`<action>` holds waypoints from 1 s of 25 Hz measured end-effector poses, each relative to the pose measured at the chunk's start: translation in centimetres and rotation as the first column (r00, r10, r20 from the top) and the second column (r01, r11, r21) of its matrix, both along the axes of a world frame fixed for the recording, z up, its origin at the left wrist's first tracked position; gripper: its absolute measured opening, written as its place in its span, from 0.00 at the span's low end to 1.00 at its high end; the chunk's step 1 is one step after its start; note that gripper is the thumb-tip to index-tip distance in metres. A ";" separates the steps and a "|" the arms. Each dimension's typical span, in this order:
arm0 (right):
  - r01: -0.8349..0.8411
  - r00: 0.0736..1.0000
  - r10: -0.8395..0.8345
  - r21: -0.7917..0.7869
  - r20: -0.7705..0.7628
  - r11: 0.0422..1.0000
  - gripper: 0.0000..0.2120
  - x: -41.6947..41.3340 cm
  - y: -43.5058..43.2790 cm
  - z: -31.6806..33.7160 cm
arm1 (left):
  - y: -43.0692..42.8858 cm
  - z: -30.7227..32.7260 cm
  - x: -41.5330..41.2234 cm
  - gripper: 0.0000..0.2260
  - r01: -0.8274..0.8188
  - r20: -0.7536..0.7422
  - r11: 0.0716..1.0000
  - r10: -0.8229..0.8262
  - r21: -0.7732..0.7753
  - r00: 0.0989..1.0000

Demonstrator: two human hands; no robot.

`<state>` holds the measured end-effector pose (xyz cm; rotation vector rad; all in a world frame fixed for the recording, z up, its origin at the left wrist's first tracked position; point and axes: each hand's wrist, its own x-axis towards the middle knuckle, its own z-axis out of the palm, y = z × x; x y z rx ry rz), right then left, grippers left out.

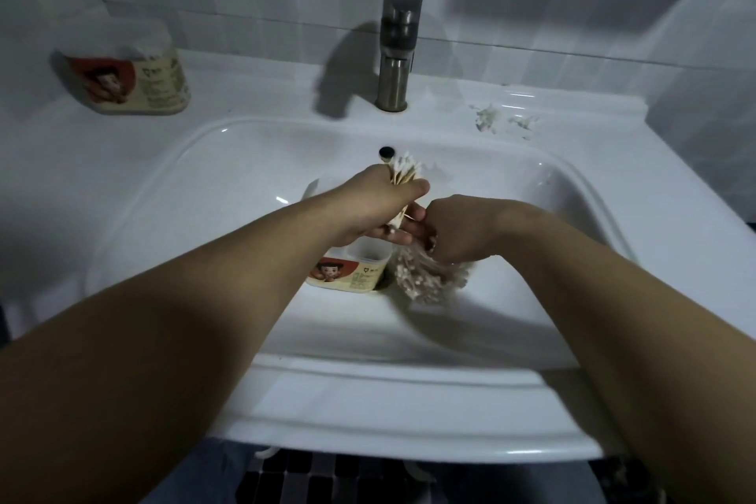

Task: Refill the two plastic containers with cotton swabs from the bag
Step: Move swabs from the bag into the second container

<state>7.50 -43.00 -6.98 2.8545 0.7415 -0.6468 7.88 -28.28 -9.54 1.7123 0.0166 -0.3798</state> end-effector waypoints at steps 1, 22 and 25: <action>-0.008 1.000 0.008 -0.003 0.011 1.000 0.13 0.0 0.1 0.0 | 0.0 -0.1 0.1 0.08 -0.002 -0.003 1.000 0.002 0.004 1.000; 0.167 0.980 -0.142 0.192 -0.138 0.967 0.11 0.3 -0.2 -0.8 | 0.2 -0.1 0.1 0.06 0.005 0.163 0.929 -0.071 0.370 0.984; 0.140 0.988 -0.128 0.159 -0.083 0.977 0.13 0.0 0.2 -1.0 | 0.2 -0.2 0.2 0.08 -0.001 0.166 0.923 -0.068 0.385 0.984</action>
